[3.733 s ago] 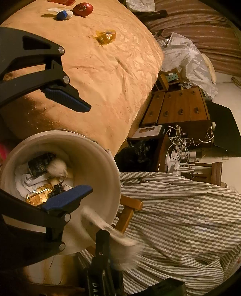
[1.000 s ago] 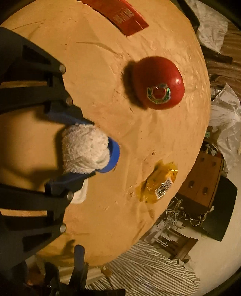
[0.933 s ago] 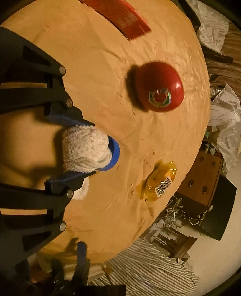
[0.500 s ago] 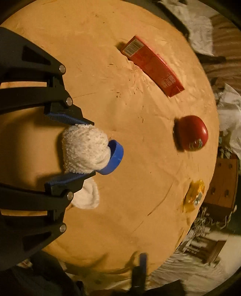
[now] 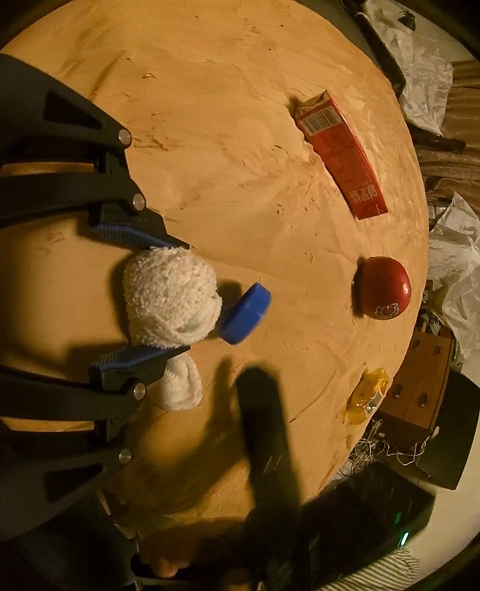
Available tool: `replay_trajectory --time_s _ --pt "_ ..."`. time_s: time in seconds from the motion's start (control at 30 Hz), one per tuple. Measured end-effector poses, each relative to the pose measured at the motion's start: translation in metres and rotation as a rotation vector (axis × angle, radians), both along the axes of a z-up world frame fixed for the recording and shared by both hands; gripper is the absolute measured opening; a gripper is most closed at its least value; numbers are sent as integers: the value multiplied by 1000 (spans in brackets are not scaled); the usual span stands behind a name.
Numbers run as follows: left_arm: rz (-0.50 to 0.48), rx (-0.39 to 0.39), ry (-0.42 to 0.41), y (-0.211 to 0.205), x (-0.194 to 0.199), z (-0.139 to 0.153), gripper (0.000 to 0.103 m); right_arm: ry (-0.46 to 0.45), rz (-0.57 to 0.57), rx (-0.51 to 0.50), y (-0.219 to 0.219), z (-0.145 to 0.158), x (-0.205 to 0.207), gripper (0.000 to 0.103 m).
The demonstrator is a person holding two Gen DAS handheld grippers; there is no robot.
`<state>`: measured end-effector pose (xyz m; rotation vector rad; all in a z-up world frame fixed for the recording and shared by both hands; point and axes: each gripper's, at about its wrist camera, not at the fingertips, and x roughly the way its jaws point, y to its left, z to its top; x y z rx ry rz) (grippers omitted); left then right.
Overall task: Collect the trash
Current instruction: 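Grasp the blue bottle cap with the right tool while the left tool holds the cloth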
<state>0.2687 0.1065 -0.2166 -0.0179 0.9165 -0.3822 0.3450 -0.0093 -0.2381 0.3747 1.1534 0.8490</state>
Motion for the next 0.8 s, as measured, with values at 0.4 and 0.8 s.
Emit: replay_trajectory --time_s 0.4,0.8 --pt "27 -14 -12 6 -11 -1 45 -118 28 -276 47 -4 11 16" --pt "154 -6 1 38 -16 5 45 -166 -41 -328 -52 3 -9 24"
